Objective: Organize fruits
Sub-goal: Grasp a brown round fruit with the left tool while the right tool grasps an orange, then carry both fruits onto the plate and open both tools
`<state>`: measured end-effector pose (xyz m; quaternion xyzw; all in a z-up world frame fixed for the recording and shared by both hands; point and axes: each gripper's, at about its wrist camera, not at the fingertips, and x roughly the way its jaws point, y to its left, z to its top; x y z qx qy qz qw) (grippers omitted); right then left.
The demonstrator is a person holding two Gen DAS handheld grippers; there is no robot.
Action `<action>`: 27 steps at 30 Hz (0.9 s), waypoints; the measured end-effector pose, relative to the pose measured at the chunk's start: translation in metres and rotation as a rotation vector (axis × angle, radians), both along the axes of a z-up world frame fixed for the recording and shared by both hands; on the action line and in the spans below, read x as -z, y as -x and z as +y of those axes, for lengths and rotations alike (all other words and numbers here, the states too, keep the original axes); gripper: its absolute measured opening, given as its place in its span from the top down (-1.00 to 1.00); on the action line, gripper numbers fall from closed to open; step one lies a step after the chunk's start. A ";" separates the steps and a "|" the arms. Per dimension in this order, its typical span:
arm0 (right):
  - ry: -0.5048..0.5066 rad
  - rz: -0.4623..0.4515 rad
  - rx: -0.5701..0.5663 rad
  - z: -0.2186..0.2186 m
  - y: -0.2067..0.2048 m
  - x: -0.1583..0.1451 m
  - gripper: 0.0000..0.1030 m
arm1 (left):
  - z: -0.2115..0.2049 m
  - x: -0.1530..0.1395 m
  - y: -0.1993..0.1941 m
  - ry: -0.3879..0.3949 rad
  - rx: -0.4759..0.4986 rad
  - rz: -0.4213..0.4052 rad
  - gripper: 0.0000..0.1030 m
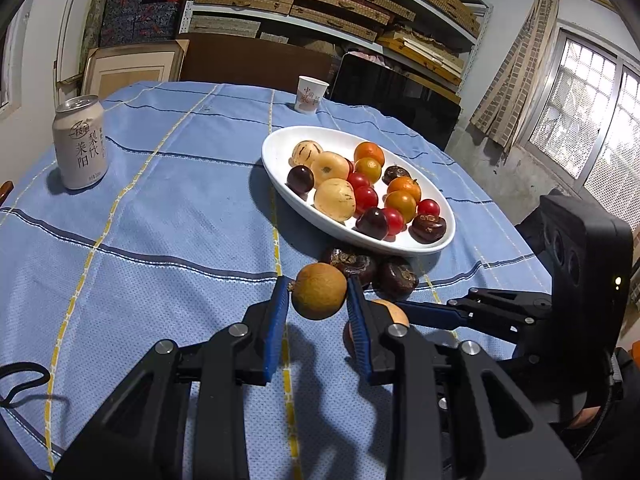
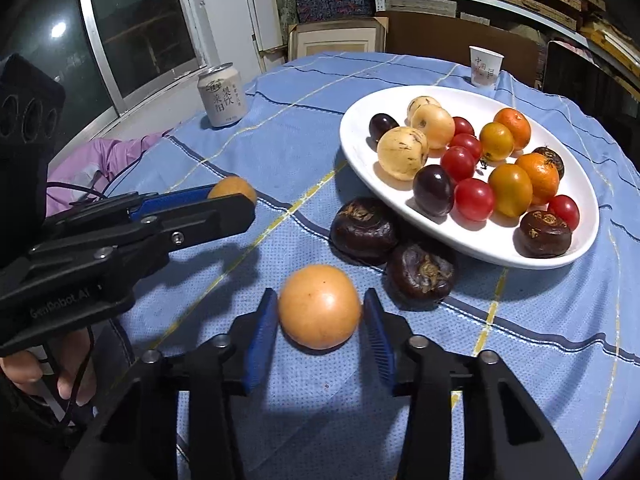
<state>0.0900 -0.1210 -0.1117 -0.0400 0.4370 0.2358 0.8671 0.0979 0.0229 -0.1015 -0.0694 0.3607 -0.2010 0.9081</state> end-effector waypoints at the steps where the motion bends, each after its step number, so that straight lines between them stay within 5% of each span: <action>1: 0.008 -0.006 0.002 0.001 0.001 0.000 0.17 | 0.000 0.000 0.000 0.000 0.000 0.000 0.44; 19: -0.025 -0.037 0.113 -0.036 0.011 -0.006 0.17 | -0.002 0.000 -0.001 -0.001 0.003 0.004 0.44; 27: -0.020 -0.117 0.231 -0.076 0.023 -0.020 0.17 | -0.013 -0.014 -0.004 -0.023 0.041 0.002 0.44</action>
